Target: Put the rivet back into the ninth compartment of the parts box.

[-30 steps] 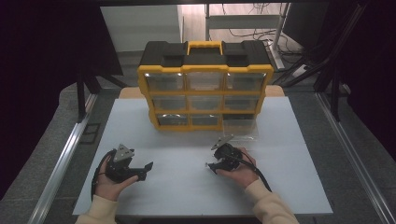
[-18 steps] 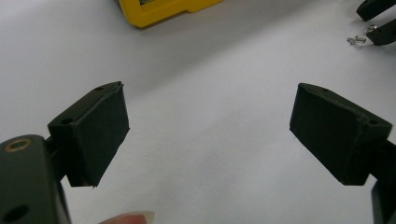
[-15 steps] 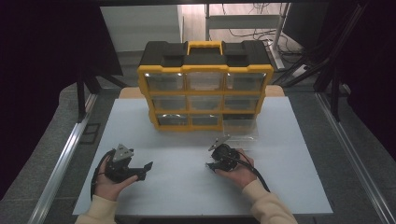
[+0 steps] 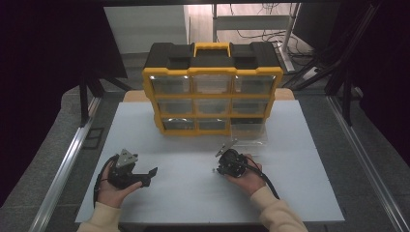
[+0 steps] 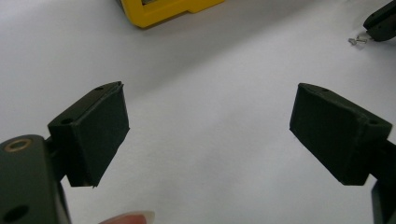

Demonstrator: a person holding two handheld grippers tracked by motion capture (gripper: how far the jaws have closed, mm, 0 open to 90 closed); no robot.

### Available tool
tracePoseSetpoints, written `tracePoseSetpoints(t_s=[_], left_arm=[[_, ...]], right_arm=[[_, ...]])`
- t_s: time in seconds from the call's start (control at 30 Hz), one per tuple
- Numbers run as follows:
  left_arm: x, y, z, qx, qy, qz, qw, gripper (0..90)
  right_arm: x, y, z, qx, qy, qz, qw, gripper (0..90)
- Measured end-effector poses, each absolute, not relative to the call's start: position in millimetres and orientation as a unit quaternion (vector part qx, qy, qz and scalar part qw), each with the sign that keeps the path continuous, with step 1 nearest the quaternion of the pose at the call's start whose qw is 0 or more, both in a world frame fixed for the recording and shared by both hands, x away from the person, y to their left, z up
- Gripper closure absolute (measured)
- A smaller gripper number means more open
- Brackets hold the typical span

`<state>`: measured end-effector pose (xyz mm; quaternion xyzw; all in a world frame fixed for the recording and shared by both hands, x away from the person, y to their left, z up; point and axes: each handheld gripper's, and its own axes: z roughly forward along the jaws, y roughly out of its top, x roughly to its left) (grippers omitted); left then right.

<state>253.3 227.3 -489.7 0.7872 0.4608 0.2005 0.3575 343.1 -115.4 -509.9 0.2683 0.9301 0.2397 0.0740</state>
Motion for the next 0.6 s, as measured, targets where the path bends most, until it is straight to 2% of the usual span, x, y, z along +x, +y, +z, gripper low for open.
tracePoseSetpoints(t_s=[0.6], left_arm=[[252.9, 227.7, -489.5, 0.787, 0.461, 0.201, 0.358, 12.0]], right_arm=[[346.1, -123.8, -502.4, 0.276, 0.924, 0.259, 0.061, 82.9]])
